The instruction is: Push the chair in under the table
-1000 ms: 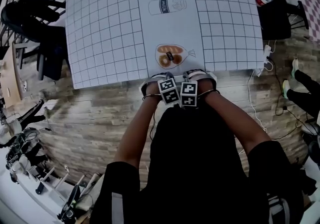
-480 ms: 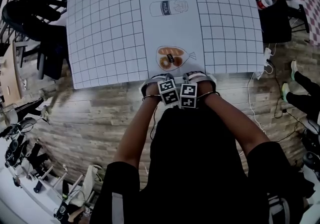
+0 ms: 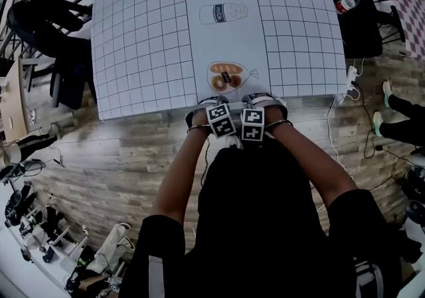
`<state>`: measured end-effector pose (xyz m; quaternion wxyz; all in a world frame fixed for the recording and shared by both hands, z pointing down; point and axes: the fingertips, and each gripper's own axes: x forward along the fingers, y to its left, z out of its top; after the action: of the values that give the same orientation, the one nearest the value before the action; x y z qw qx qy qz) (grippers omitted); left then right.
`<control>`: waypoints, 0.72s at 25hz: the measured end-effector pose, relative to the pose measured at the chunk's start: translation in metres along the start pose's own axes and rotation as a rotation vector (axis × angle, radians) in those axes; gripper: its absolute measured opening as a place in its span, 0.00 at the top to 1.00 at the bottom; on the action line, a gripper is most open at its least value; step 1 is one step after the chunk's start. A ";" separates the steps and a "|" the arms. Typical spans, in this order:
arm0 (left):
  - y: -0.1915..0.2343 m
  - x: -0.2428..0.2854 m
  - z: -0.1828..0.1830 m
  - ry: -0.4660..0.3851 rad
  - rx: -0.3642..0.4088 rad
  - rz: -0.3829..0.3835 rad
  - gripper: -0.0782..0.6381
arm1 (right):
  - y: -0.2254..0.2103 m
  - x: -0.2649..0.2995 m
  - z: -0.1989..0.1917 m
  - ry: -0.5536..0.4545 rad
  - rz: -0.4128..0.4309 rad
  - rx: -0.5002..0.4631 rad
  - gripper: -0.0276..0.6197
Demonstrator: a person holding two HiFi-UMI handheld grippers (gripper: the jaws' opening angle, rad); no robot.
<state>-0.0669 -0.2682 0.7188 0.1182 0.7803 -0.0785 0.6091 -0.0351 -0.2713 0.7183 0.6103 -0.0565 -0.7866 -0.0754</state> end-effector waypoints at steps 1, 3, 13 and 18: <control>0.001 -0.004 0.000 -0.013 -0.008 0.009 0.68 | 0.001 -0.005 0.003 -0.013 -0.011 0.005 0.67; 0.000 -0.012 0.000 -0.045 -0.018 0.026 0.68 | 0.003 -0.014 0.011 -0.043 -0.024 0.026 0.67; -0.012 -0.064 0.002 -0.243 -0.077 0.190 0.70 | 0.000 -0.055 0.029 -0.130 -0.145 0.160 0.68; -0.032 -0.101 0.009 -0.377 -0.148 0.242 0.72 | 0.008 -0.095 0.032 -0.224 -0.236 0.316 0.69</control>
<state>-0.0749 -0.2426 0.6162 0.0844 0.8543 -0.2368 0.4550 -0.0408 -0.2566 0.6189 0.5073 0.1242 -0.8526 -0.0154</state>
